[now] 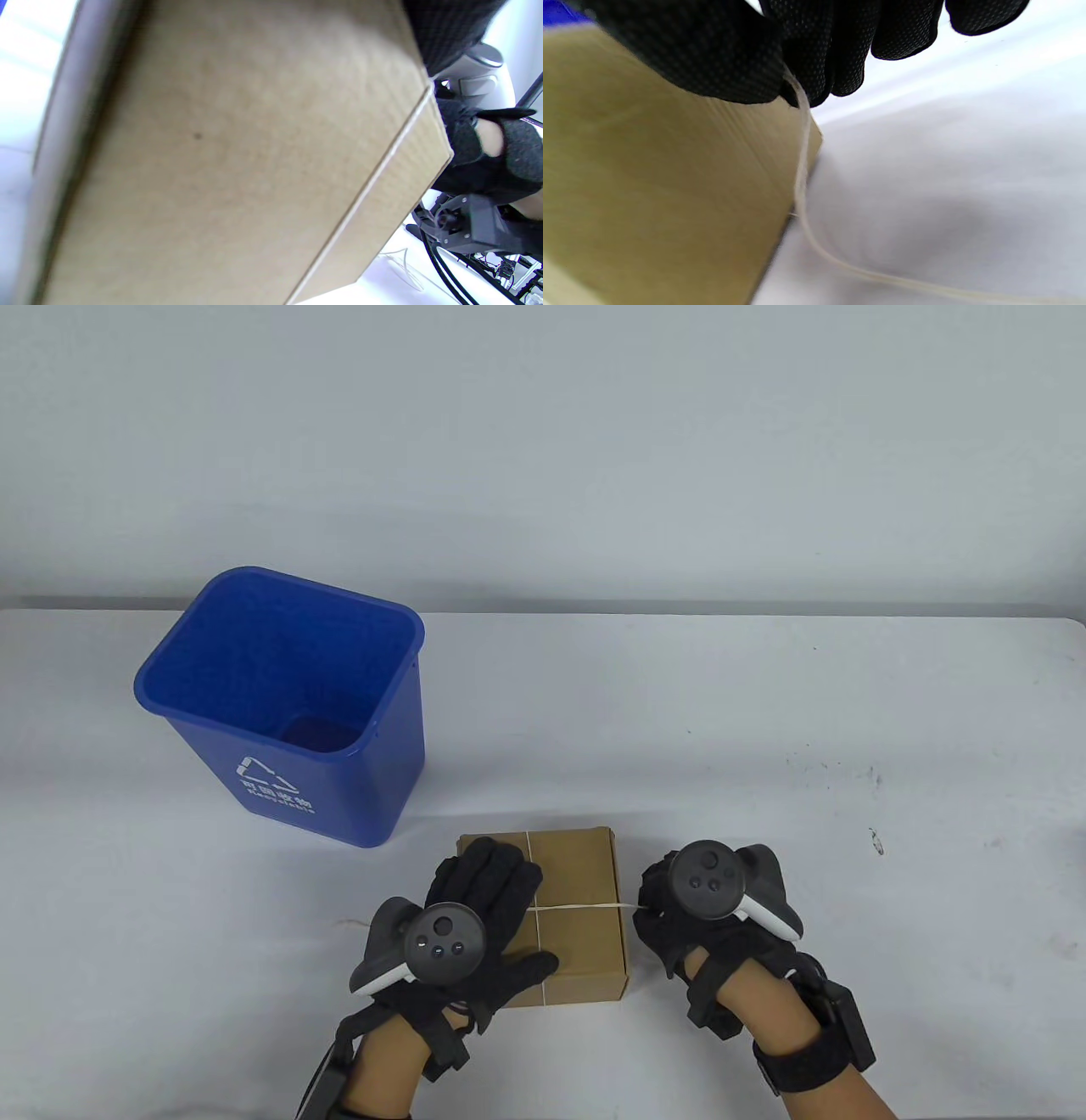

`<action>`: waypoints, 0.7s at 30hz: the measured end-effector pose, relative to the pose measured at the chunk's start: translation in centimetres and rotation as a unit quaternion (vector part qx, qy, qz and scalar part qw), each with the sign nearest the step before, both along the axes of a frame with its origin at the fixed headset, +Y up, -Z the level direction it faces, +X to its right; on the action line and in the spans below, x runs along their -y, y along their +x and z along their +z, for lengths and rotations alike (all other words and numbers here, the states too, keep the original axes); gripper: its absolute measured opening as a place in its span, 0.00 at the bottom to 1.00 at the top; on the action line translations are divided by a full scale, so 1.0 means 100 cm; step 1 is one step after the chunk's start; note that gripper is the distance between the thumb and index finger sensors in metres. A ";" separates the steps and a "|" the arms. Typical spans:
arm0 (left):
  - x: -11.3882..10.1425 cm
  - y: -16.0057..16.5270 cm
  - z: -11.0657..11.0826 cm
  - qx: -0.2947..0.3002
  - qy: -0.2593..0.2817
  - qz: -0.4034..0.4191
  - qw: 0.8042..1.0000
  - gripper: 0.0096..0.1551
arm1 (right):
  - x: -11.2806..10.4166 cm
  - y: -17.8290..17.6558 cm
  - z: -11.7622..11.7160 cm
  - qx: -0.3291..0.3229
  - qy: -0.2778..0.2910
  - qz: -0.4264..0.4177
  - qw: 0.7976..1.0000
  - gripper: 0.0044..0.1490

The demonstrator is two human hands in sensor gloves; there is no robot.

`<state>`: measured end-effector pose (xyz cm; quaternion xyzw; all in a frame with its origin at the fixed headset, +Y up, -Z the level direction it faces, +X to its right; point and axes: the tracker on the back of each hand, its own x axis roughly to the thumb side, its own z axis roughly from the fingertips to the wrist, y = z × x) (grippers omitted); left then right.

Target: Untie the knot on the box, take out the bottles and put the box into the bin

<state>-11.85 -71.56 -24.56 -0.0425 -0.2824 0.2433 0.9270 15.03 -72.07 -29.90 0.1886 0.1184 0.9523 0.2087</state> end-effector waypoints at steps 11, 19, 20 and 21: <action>0.000 -0.001 0.000 0.001 -0.001 0.001 1.000 0.59 | -0.002 0.022 -0.011 0.068 0.031 -0.011 0.997 0.25; 0.001 -0.002 0.000 0.001 -0.002 0.002 1.000 0.59 | 0.006 0.032 -0.019 0.097 0.023 0.011 0.995 0.24; 0.001 -0.002 0.000 0.001 -0.002 0.002 1.000 0.59 | 0.007 0.034 -0.020 0.106 0.026 0.013 0.994 0.24; 0.001 -0.002 0.000 0.001 -0.002 0.003 1.000 0.59 | 0.007 0.035 -0.020 0.111 0.026 0.016 0.993 0.24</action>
